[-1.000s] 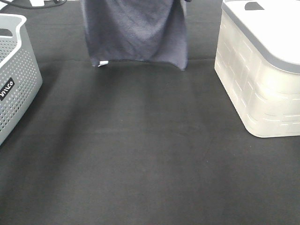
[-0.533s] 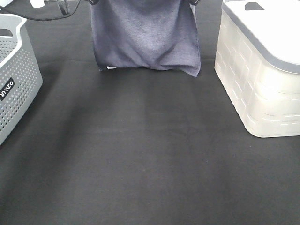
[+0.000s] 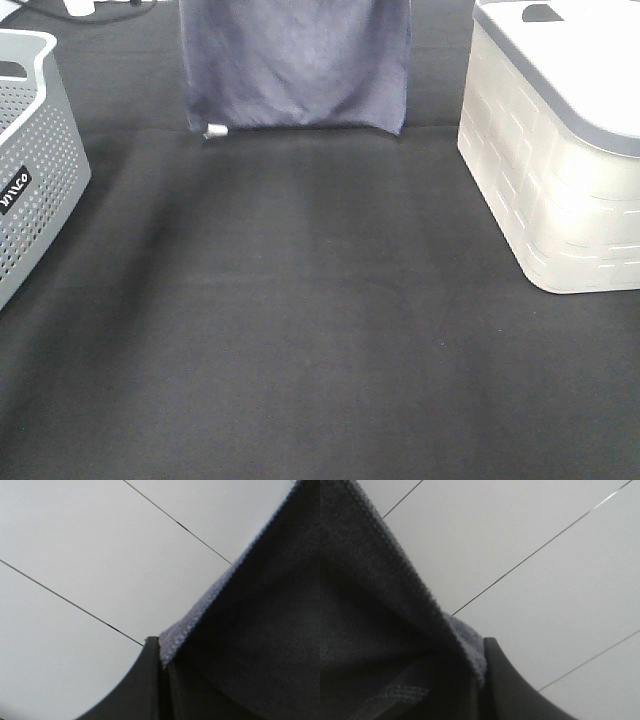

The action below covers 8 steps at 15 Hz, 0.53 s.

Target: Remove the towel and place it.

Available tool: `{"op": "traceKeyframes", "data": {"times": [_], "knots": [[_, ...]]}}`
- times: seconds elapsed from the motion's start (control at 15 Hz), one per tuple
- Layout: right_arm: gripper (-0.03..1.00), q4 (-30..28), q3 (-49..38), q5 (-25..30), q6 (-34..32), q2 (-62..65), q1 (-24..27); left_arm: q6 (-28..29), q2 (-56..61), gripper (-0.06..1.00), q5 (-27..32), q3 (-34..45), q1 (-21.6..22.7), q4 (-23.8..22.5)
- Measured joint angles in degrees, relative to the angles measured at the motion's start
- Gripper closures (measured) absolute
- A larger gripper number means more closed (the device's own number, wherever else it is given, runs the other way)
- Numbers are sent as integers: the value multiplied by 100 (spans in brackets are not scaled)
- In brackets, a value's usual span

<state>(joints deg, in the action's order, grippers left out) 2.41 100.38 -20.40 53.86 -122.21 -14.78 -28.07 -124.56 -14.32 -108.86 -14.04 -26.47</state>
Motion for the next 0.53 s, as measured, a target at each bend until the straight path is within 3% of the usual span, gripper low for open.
{"op": "traceKeyframes", "data": {"times": [0.2,0.4,0.53], "knots": [[96,-23,178,395,-779,-69,109,-160,-97,94,642,-246,-34,0],[96,0,178,1788,-1152,-138,109,-166,-149,94,1570,-34,-172,0],[96,46,178,3243,-1232,-166,115,-166,-155,94,2756,155,-367,0]]}}
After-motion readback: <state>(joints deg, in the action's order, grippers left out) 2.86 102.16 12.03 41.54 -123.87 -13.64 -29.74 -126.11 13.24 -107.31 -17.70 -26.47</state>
